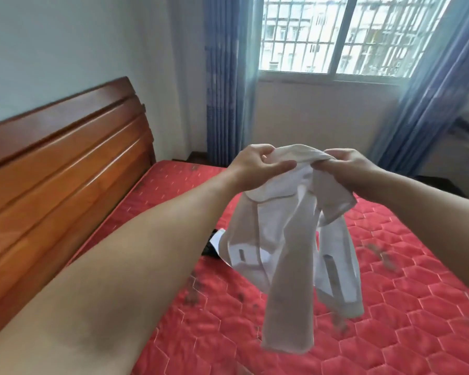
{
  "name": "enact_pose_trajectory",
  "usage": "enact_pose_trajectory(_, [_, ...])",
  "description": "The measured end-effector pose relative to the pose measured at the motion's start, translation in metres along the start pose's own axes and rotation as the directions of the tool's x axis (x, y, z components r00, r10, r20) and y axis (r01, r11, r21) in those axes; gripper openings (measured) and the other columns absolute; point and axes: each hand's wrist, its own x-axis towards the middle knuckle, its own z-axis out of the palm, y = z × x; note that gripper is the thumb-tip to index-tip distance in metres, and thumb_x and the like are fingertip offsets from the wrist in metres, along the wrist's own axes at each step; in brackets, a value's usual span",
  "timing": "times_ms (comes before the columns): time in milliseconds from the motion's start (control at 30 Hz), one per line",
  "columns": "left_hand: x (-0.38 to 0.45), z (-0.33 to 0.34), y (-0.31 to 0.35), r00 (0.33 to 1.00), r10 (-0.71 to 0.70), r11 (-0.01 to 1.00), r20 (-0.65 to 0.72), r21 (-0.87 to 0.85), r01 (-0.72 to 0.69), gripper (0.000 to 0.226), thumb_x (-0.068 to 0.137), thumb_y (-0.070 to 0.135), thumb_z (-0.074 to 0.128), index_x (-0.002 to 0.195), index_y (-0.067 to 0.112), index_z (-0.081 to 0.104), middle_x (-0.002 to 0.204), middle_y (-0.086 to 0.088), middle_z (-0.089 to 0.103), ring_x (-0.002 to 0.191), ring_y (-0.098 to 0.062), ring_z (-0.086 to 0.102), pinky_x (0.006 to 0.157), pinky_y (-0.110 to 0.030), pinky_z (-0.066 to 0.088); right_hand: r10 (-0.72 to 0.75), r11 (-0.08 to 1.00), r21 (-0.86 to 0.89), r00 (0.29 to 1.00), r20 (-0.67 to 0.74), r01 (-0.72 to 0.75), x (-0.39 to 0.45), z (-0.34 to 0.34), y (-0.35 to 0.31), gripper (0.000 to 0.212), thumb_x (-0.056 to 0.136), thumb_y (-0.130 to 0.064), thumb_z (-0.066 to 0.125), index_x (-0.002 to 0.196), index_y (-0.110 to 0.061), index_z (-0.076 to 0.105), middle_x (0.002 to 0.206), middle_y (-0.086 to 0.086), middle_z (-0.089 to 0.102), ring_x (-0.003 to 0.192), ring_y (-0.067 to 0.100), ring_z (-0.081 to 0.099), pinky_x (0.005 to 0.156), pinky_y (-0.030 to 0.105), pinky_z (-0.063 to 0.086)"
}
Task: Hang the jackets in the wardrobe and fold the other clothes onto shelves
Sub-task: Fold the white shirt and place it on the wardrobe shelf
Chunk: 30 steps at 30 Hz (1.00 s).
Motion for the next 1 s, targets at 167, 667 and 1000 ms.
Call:
enact_pose_trajectory(167, [0.009, 0.057, 0.006, 0.975, -0.109, 0.994, 0.193, 0.01, 0.109, 0.022, 0.073, 0.036, 0.083, 0.07, 0.019, 0.07, 0.067, 0.006, 0.061, 0.064, -0.012, 0.056, 0.065, -0.028, 0.047, 0.082, 0.966, 0.255, 0.987, -0.137, -0.045, -0.029, -0.046, 0.012, 0.011, 0.094, -0.019, 0.061, 0.088, -0.018, 0.07, 0.07, -0.005, 0.072, 0.061, 0.011, 0.067, 0.06, 0.025, 0.057])
enact_pose_trajectory(667, [0.02, 0.218, 0.071, 0.981, -0.181, 0.967, 0.069, -0.171, 0.191, 0.023, 0.095, 0.034, 0.06, 0.075, 0.023, 0.065, 0.078, -0.002, 0.056, 0.07, -0.017, 0.05, 0.064, -0.032, 0.046, 0.214, 0.932, -0.232, 0.94, -0.267, -0.278, -0.083, -0.232, 0.162, 0.025, 0.085, -0.037, 0.071, 0.086, -0.013, 0.062, 0.08, 0.004, 0.063, 0.063, 0.012, 0.054, 0.053, 0.027, 0.04])
enact_pose_trajectory(1000, [0.037, 0.259, 0.131, 0.926, -0.122, 0.986, 0.357, 0.152, 0.071, 0.02, 0.087, 0.037, 0.07, 0.074, 0.022, 0.073, 0.066, 0.004, 0.062, 0.061, -0.009, 0.056, 0.058, -0.025, 0.049, 0.008, 0.979, -0.191, 0.919, 0.393, 0.073, -0.057, -0.191, 0.149, 0.062, 0.074, -0.013, 0.082, 0.126, -0.027, 0.052, 0.111, -0.008, 0.064, 0.102, 0.008, 0.062, 0.087, 0.024, 0.05])
